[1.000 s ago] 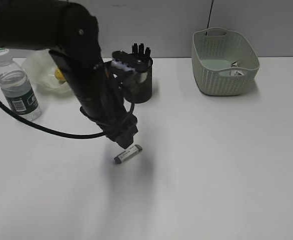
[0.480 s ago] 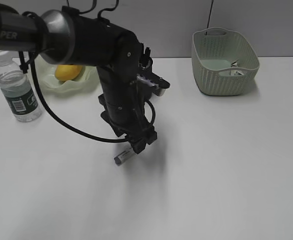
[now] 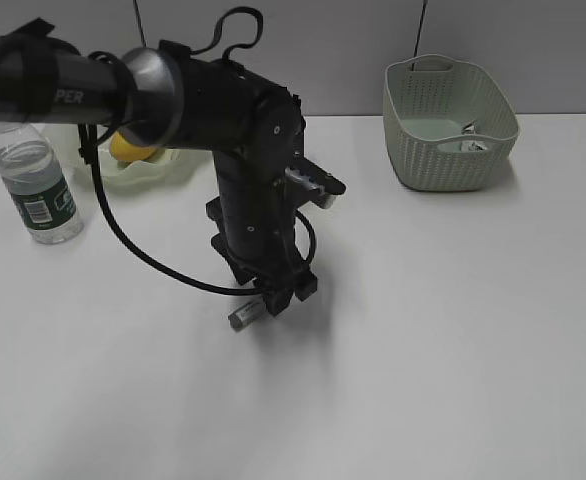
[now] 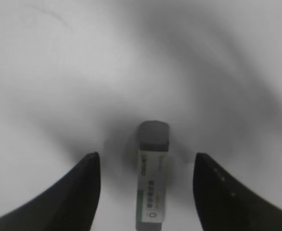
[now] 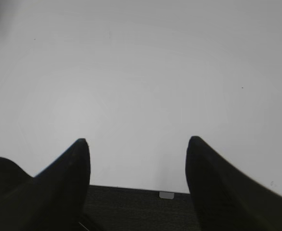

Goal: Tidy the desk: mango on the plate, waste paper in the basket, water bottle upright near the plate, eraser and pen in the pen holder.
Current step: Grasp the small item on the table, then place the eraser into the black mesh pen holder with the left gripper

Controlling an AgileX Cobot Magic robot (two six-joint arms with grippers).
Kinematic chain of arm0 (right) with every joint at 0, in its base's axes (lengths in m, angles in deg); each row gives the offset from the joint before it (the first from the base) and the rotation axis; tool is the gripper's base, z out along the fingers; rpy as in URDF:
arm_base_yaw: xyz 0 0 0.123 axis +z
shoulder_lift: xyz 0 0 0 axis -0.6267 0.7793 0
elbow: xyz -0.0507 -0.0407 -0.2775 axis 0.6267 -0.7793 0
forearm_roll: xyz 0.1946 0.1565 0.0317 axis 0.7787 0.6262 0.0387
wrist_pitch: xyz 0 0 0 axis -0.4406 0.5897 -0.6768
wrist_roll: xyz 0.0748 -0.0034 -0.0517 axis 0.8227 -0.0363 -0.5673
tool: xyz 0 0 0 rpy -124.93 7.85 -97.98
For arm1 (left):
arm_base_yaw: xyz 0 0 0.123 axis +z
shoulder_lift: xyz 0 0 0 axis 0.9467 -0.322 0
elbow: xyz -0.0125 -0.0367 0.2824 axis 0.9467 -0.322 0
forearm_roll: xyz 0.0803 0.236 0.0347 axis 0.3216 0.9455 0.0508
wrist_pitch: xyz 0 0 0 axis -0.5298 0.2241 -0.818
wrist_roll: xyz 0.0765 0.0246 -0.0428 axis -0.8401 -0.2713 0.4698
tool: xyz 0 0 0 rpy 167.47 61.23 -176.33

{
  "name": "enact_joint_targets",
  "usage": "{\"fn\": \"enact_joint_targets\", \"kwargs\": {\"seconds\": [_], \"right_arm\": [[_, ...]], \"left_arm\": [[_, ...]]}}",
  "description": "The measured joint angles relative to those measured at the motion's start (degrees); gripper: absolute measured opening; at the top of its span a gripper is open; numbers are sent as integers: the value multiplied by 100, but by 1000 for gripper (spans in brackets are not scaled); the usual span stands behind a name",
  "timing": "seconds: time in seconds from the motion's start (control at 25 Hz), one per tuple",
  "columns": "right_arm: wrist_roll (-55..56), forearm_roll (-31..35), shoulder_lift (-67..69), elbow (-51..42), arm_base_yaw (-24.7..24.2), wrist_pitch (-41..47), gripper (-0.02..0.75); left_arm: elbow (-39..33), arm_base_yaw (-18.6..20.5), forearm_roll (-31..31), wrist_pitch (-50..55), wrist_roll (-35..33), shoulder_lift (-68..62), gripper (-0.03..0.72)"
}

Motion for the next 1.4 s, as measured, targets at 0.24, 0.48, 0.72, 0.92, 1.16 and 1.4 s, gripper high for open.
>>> {"fn": "enact_joint_targets", "kwargs": {"seconds": [0.24,0.48,0.72,0.92,1.16,1.4], "right_arm": [[0,0,0,0,0,0,499],[0,-2,0,0,0,0,499],[0,-2,0,0,0,0,498],[0,-2,0,0,0,0,498],[0,-2,0,0,0,0,498],[0,-2,0,0,0,0,498]], "left_arm": [[0,-6,70,-62,6,-65,430],[11,-6,57,-110,17,-186,386],[69,-13,44,-66,17,-225,208],[331,-17,53,168,17,-255,151],[1175,-2,77,323,22,-121,151],[2424,398,70,59,196,9,151]]}}
